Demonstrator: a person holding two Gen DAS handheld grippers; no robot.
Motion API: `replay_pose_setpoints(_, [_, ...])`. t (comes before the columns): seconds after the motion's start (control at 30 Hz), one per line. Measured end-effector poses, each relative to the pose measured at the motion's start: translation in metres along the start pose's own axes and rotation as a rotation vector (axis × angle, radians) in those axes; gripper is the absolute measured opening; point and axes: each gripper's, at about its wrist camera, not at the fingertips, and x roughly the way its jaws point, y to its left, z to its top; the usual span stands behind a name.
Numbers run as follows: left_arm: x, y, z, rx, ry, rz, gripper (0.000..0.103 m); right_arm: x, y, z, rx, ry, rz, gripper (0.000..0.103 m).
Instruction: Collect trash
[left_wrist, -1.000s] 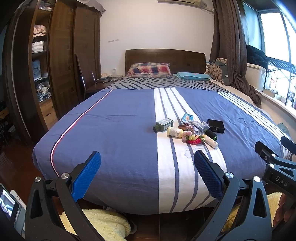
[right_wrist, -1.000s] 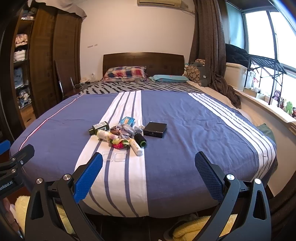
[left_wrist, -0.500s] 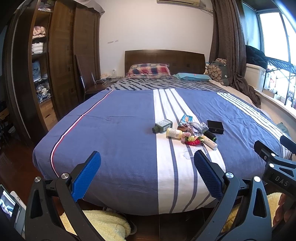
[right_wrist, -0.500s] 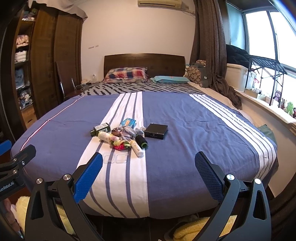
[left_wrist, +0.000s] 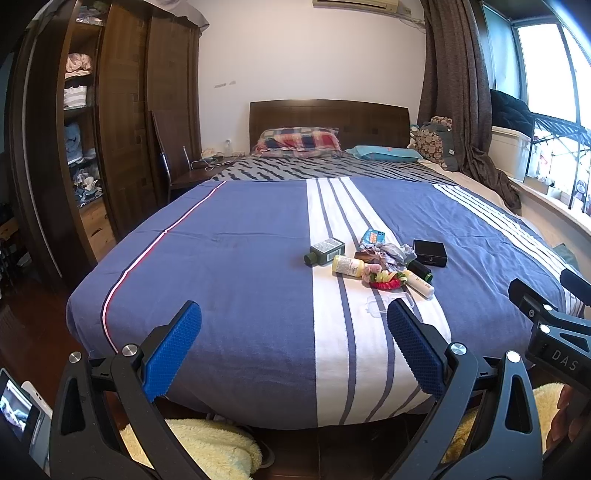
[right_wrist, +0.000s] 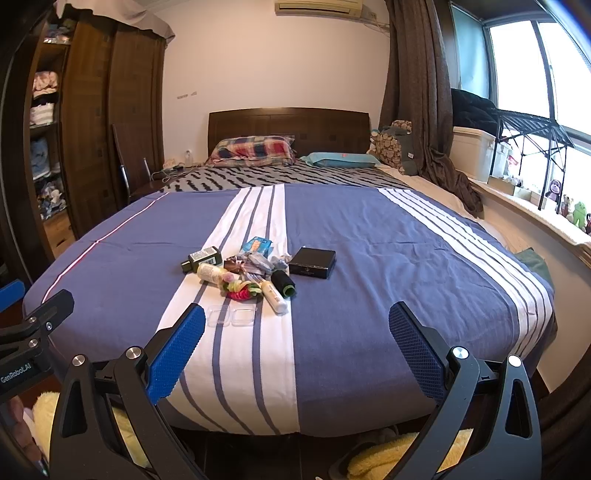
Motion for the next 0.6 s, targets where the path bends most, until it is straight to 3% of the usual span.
replay_pose_setpoints(0.6, [-0.0002,-0.0003,-0.0009,0.001,-0.001,0.0,0.095,-0.002,-0.0006,-0.001,0.004,-0.003,0.006,0.1])
